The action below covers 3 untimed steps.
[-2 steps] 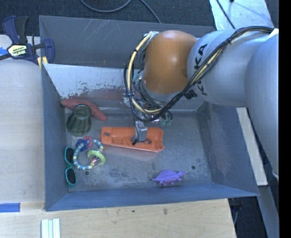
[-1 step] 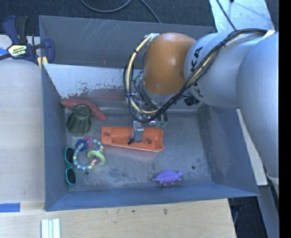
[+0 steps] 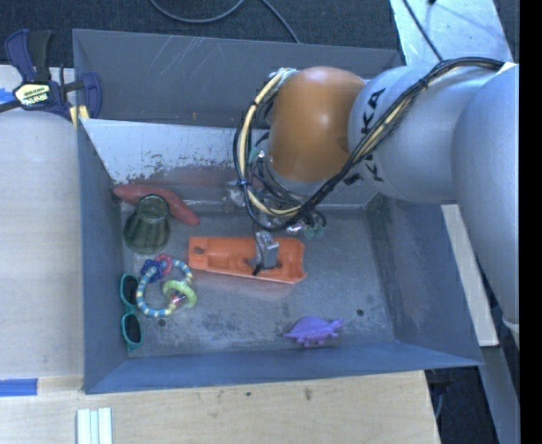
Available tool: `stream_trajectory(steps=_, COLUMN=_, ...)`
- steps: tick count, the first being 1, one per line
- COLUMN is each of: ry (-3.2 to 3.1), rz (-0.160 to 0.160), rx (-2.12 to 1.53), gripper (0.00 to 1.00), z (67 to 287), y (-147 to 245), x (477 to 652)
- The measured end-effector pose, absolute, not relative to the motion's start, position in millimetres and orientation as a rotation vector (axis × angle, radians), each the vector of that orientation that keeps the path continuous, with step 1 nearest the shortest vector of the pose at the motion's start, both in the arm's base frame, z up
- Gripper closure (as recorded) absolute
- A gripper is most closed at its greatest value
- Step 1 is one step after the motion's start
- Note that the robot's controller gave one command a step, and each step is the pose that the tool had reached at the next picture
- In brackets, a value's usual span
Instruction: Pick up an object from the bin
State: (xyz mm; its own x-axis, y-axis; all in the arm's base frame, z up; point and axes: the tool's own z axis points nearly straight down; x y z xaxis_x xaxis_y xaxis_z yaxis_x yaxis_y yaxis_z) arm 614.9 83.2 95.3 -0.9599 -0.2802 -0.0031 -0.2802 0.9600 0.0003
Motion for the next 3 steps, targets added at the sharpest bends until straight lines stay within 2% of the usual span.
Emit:
stream_trajectory(steps=1, ry=3.107, rz=0.002, rx=-0.450, gripper=1.00, z=78.9, y=35.6, x=623.1)
stream_trajectory(steps=2, ry=3.107, rz=0.003, rx=-0.449, gripper=0.00, z=79.0, y=35.7, x=623.2)
stream_trajectory(steps=3, ry=3.108, rz=0.003, rx=-0.448, gripper=1.00, z=78.7, y=35.5, x=622.9)
